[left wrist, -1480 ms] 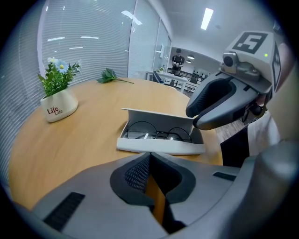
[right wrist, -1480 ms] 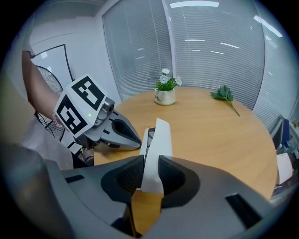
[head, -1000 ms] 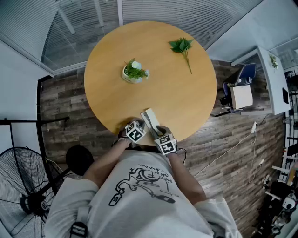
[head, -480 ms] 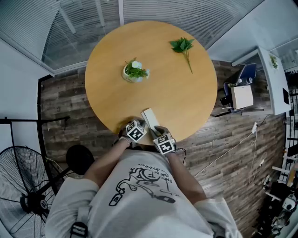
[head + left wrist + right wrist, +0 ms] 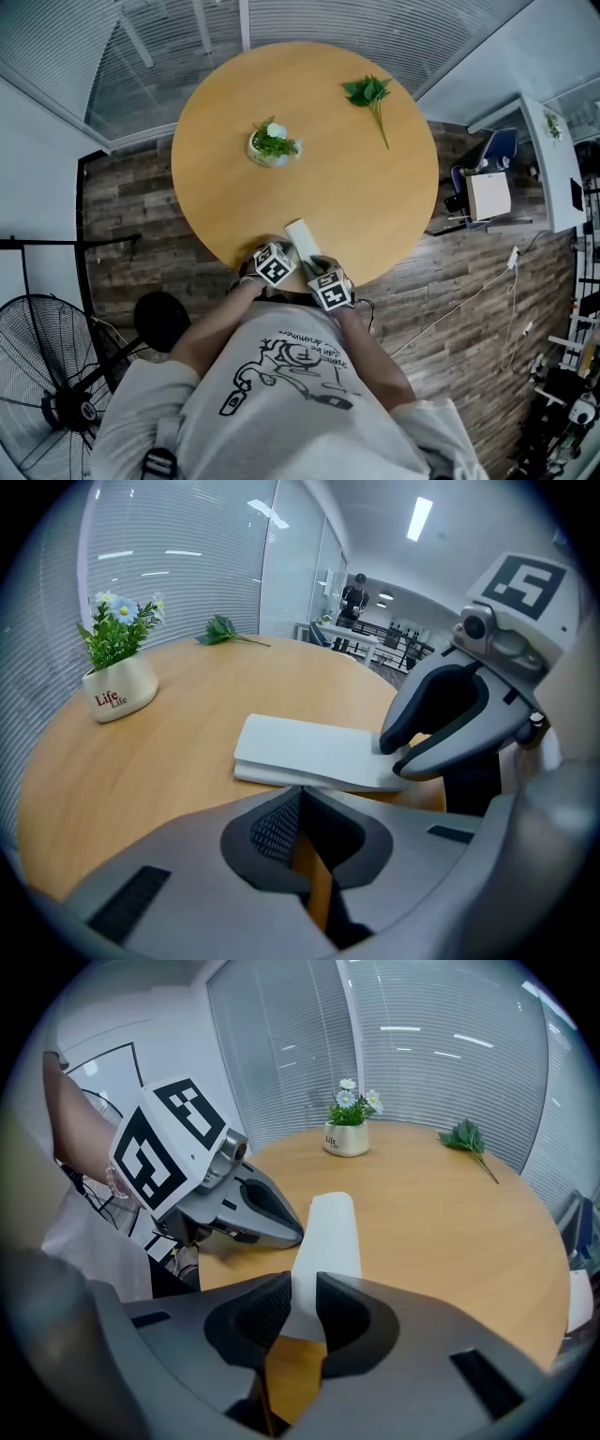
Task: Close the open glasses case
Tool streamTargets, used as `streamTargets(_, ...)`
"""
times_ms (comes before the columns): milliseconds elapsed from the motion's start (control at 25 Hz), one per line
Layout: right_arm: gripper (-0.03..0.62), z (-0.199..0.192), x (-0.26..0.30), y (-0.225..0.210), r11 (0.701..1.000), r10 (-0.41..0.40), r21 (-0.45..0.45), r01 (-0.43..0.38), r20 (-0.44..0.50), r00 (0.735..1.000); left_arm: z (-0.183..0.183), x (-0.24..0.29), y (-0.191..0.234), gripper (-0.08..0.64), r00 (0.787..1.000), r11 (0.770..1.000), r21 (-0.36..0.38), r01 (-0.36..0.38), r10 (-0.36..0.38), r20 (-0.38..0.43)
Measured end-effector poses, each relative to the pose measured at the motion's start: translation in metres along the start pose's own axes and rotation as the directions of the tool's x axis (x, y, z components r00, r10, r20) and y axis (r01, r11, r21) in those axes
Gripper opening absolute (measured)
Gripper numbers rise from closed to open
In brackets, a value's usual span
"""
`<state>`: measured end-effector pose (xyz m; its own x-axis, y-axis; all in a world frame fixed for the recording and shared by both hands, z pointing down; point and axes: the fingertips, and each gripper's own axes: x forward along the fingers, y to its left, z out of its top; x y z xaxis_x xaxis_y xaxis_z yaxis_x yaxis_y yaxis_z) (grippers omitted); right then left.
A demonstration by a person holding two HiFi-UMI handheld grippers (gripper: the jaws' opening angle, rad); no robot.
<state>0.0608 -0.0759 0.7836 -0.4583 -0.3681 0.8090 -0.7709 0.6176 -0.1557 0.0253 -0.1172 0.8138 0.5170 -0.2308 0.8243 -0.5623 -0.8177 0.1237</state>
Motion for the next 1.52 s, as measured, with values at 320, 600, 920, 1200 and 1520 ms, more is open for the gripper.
streamTargets(320,0.074,-0.002,0.003,-0.002,1.0,-0.003,0.007,0.003,-0.006,1.0,-0.003,0.004,0.002,0.02,1.0,1.0,-0.002,-0.01,0.01,0.0)
streamTargets(600,0.077,0.005,-0.005,0.002,1.0,-0.001,0.013,0.001,0.005,1.0,-0.006,-0.005,0.003,0.02,1.0,0.996,-0.086,0.012,-0.012,0.002)
streamTargets(920,0.064,0.018,-0.018,0.001,1.0,-0.01,0.019,0.009,0.055,0.998,0.005,-0.032,-0.003,0.02,0.996,0.993,-0.115,0.003,0.007,0.089)
streamTargets(1200,0.048,0.03,-0.033,-0.005,0.999,-0.028,0.036,0.024,0.105,0.994,0.02,-0.055,-0.003,0.02,0.985,0.986,-0.164,-0.006,0.034,0.169)
streamTargets(1520,0.034,0.052,-0.059,-0.02,0.996,-0.063,0.072,0.051,0.18,0.982,0.042,-0.087,-0.002,0.02,0.967,0.976,-0.216,-0.003,0.059,0.25)
